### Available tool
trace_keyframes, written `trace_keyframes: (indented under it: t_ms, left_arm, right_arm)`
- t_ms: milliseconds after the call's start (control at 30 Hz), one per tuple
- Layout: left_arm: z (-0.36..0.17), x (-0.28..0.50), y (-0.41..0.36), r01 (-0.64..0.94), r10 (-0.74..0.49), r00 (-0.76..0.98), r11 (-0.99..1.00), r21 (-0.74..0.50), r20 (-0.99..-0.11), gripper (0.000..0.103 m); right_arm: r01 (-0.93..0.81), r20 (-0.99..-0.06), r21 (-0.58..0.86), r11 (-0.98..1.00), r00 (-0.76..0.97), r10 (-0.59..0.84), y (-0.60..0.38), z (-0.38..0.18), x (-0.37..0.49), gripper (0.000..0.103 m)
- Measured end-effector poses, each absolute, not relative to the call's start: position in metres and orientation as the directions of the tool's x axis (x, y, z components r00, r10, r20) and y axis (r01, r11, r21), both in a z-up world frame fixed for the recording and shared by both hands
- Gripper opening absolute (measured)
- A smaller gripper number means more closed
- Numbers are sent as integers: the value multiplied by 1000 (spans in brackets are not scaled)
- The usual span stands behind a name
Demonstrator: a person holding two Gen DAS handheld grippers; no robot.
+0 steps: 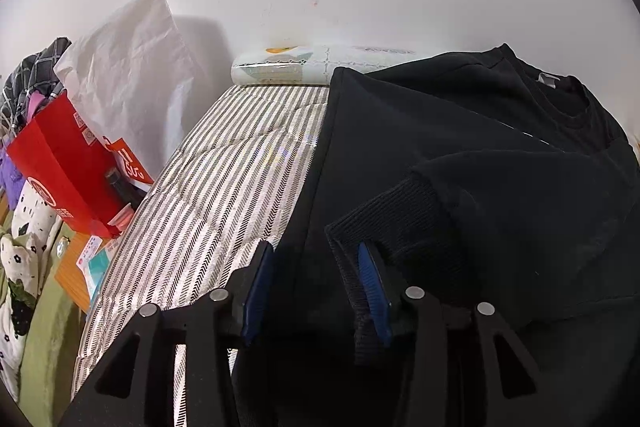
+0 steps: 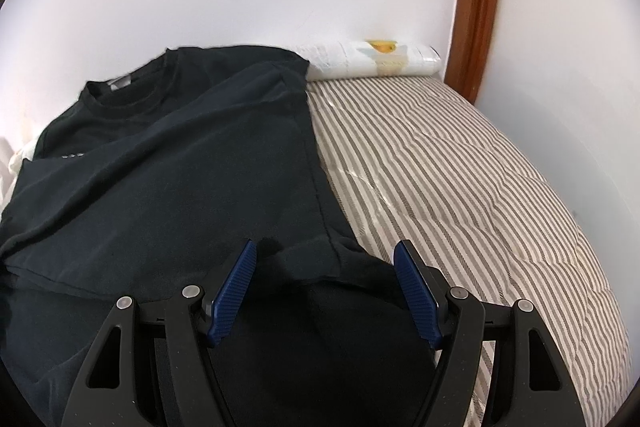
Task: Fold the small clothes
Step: 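Grasp the black sweatshirt hem with both tools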
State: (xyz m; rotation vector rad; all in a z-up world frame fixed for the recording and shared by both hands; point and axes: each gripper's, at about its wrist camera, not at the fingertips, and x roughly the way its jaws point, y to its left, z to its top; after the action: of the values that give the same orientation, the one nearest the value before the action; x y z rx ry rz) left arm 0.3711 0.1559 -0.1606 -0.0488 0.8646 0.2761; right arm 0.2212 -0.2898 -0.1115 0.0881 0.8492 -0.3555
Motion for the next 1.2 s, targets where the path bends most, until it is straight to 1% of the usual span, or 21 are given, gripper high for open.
trace_keyframes:
  t_ms: [67, 200, 267, 333, 400, 433, 500, 700, 867, 967, 1067, 1200]
  left_arm:
    - [-160, 370, 159, -264, 214, 615, 963, 58, -759, 47]
    - [-156, 366, 161, -248, 200, 622, 967, 52, -757, 51]
    - [-151, 364, 161, -233, 187, 618, 971, 50, -763, 51]
    - [-145, 356, 163, -228, 149, 603, 974, 10, -784, 51]
    - [-139, 334, 165, -221, 110, 609, 975, -35, -785, 52]
    - [-137, 326, 164, -212, 107, 611, 977, -31, -785, 54]
    - [-134, 302, 162, -172, 93, 609, 985, -17, -788, 54]
    - [-144, 231, 164, -111, 4, 566, 991, -72, -824, 55]
    - [-149, 178, 163, -81, -40, 558, 991, -102, -829, 55]
    - [-152, 147, 163, -64, -100, 548, 985, -161, -831, 55]
    - [-149, 126, 160, -36, -137, 560, 981, -189, -817, 55]
    - [-152, 106, 156, -13, -203, 539, 968, -249, -817, 55]
  right_arm:
    - [353, -761, -95, 931, 577, -297, -286, -108, 216, 70]
    - [337, -753, -130, 933, 579, -314, -278, -92, 182, 70]
    - [323, -761, -133, 937, 572, -305, -278, -88, 162, 70]
    - [309, -778, -128, 942, 558, -288, -281, -86, 142, 70]
    - [298, -796, -111, 948, 544, -265, -286, -88, 118, 70]
    - [299, -802, -114, 947, 535, -265, -289, -90, 107, 70]
    - [300, -810, -117, 947, 523, -266, -294, -94, 90, 70]
    - [298, -838, -7, 954, 519, -168, -311, -109, 40, 70]
    - [275, -826, 8, 961, 544, -149, -308, -112, 10, 70]
    - [261, -818, 13, 965, 558, -140, -305, -115, -5, 70]
    - [251, -811, 5, 968, 567, -143, -303, -115, -14, 70]
    - [248, -804, 45, 968, 583, -112, -306, -113, -27, 70]
